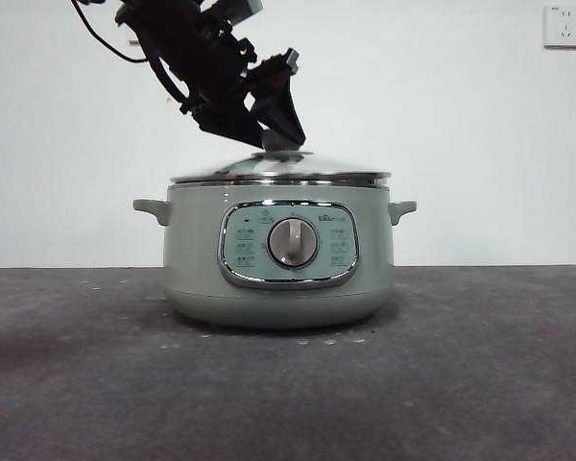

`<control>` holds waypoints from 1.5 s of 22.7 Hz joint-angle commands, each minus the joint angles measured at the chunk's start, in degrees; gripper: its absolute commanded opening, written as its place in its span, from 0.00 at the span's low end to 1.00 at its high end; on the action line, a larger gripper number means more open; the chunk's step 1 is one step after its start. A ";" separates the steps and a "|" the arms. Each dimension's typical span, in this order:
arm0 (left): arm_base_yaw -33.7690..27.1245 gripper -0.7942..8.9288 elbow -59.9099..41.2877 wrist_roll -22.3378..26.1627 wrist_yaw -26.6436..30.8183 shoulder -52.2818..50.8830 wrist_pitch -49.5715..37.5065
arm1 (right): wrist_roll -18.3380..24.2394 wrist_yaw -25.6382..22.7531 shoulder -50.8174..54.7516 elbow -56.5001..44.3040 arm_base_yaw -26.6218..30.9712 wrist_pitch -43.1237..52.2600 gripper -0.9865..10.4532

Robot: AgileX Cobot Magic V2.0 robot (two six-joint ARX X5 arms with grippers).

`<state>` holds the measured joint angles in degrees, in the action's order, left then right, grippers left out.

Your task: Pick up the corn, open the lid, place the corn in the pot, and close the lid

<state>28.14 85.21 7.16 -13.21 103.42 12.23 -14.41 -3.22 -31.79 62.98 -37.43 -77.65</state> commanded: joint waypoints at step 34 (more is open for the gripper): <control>-2.05 0.48 18.56 0.83 -0.68 -9.66 30.14 | -0.33 -3.28 0.17 -0.42 -0.07 -1.46 0.50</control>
<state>26.28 103.46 7.31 -13.69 94.74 42.37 -14.39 -6.22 -31.79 62.98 -37.43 -77.67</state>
